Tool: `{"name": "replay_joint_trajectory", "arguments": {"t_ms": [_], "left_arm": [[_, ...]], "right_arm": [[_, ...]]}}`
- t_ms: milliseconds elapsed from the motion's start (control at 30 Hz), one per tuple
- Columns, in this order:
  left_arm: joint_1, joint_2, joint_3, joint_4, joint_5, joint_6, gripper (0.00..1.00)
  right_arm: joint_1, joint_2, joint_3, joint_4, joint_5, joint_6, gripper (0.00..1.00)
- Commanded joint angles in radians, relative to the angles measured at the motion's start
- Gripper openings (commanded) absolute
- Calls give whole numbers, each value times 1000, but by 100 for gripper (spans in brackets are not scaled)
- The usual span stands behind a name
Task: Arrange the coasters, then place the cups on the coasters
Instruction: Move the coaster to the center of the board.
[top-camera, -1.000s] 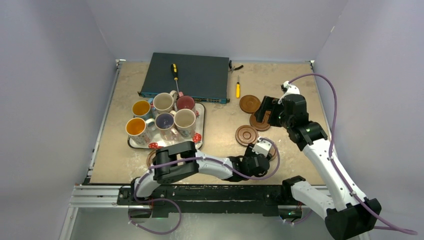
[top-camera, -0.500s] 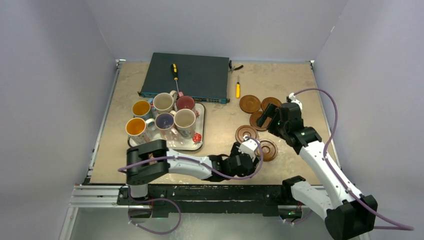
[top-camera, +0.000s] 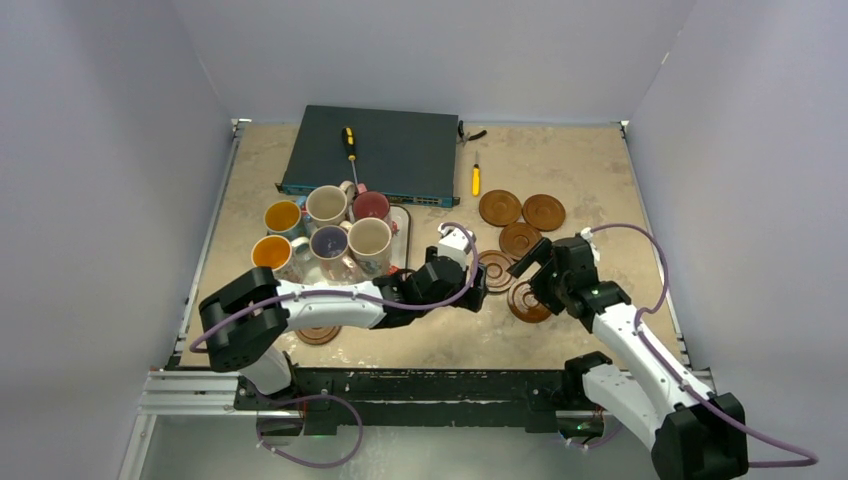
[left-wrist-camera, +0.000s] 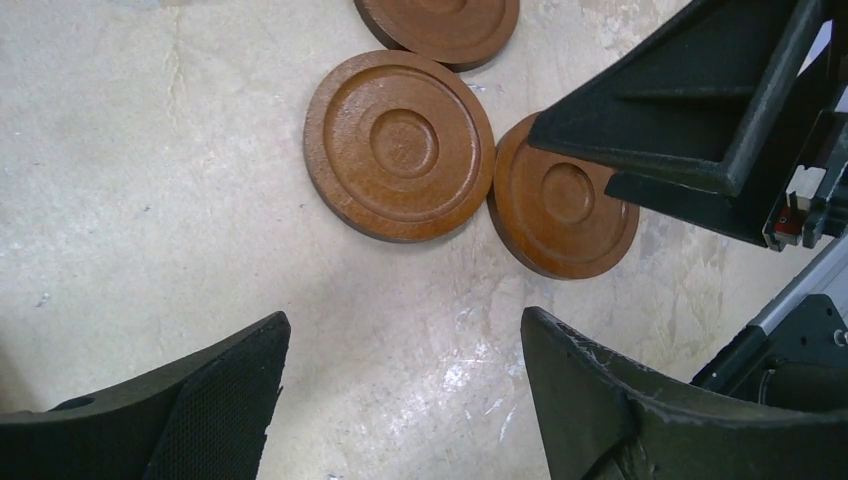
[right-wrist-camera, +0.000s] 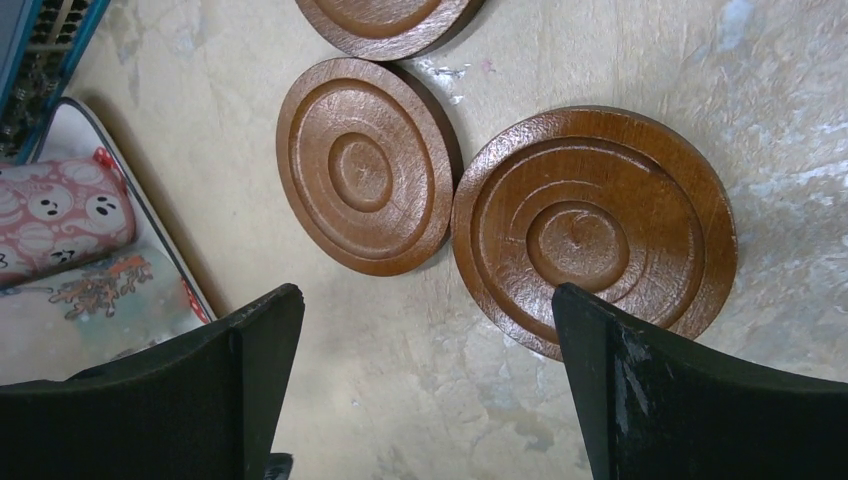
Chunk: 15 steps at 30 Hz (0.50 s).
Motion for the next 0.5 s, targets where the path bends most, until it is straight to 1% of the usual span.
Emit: {"name": "replay_joint_trajectory", "arguments": {"t_ms": [0,233,467], "left_arm": [[28,-49,-21,43,55,-10,82],[69,-27,-24,93,94,-2,83],[131,29,2,183,172,-23,82]], "right_arm": [[-2,8,-42,106,3,96,98],[-2,35,-109,242,26,123,97],[-2,102,-132,284,72,147,96]]}}
